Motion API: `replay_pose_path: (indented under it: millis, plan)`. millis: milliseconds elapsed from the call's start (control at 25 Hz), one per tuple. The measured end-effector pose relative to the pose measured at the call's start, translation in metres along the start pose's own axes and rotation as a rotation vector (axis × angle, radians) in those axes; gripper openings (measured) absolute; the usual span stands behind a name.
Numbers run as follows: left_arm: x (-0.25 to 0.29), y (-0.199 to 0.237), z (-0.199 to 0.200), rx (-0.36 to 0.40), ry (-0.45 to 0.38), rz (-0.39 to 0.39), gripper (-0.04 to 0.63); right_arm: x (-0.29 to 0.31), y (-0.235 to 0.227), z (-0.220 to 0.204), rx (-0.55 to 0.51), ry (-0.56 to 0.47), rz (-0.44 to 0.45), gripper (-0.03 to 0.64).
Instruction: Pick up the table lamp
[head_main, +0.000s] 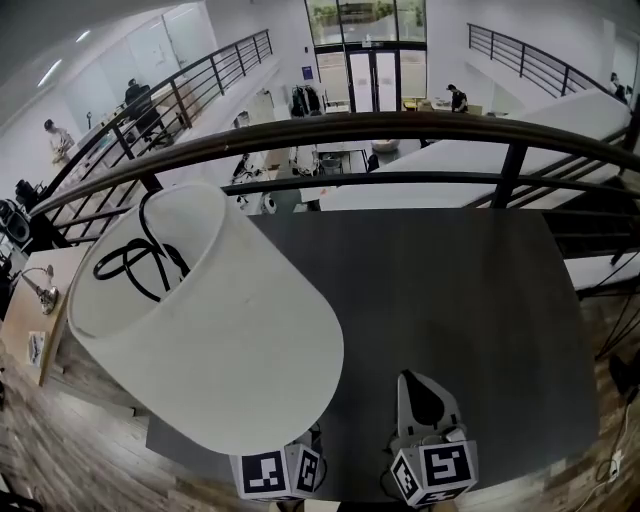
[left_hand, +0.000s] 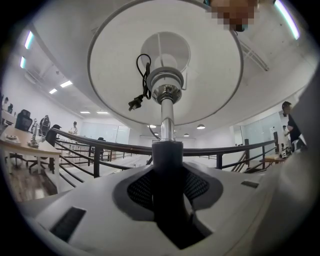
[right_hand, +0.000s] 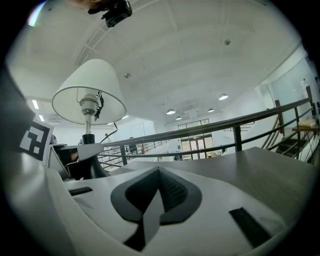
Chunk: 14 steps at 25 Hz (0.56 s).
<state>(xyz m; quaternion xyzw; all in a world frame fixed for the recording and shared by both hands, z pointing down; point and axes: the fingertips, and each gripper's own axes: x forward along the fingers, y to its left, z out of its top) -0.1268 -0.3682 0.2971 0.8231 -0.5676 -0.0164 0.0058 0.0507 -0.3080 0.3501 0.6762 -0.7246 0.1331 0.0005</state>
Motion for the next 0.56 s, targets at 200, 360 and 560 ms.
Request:
replay_pose_path:
  millis: [200, 360, 560]
  plan:
    - [-0.007, 0.001, 0.009, 0.023, -0.004, 0.014, 0.166, -0.002, 0.004, 0.01, -0.002, -0.012, 0.01, 0.008]
    - [-0.019, 0.001, 0.022, 0.024, -0.002, 0.009, 0.165, -0.011, 0.017, 0.02, -0.003, -0.017, 0.017, 0.008]
    - [-0.019, -0.001, 0.025, 0.033, -0.001, 0.006, 0.165, -0.012, 0.019, 0.026, -0.009, -0.024, 0.024, 0.008]
